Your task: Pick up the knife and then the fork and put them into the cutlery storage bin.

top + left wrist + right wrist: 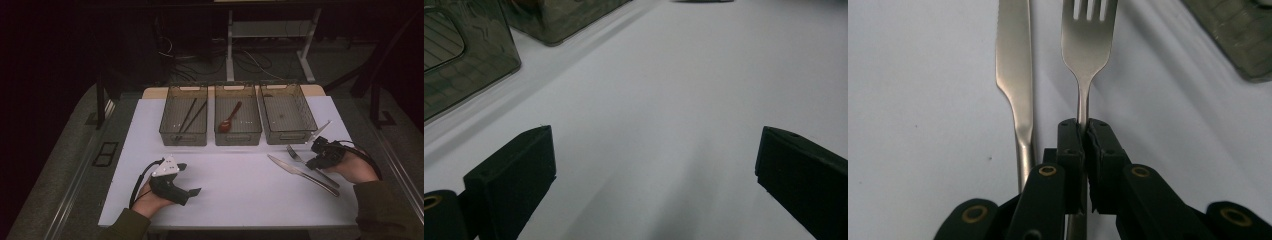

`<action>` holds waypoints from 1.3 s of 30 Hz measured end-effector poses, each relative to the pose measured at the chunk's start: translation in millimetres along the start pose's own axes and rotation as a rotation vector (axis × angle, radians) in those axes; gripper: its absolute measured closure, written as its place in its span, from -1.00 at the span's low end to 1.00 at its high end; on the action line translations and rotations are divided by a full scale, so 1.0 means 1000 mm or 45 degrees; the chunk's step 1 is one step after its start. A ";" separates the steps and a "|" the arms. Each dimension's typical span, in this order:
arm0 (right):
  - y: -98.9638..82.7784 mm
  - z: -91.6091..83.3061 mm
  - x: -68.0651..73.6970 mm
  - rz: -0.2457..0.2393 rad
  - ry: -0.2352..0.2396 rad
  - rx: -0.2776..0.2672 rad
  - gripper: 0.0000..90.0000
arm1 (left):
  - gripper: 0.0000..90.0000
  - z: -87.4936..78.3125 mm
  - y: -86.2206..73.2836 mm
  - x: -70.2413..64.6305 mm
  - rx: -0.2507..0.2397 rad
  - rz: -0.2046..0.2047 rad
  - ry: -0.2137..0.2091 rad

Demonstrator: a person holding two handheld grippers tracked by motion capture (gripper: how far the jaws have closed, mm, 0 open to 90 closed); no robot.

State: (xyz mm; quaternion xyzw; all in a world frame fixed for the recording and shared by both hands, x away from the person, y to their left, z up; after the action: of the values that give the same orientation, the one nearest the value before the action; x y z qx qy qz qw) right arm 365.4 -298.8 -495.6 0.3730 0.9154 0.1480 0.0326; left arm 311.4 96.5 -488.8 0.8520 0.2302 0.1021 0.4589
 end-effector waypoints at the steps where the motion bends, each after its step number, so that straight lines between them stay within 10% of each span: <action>1: 0.000 -0.001 -0.001 0.007 0.003 -0.019 0.87 | -0.96 0.000 0.000 0.000 0.001 0.002 0.000; 22: 0.020 -0.047 -0.016 0.204 0.064 -0.505 0.87 | -0.96 -0.002 0.001 0.001 -0.010 0.005 0.009; 39: 0.042 -0.073 -0.024 0.246 0.030 -0.705 0.87 | -0.96 -0.003 0.001 0.002 -0.008 0.009 0.021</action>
State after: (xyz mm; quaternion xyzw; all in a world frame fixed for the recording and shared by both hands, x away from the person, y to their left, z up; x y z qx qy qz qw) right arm 398.0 -305.0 -415.0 0.4334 0.8008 0.3989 0.1082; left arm 312.9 99.1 -486.7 0.8505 0.2307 0.1115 0.4594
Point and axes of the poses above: each handheld gripper's, and its own axes: z roughly forward along the jaws, y roughly out of its top, x roughly to its left, the point moved 9 cm from there along z, roughly forward along the jaws, and after that the axes turned 4 degrees about z, right-handed, at the moved point
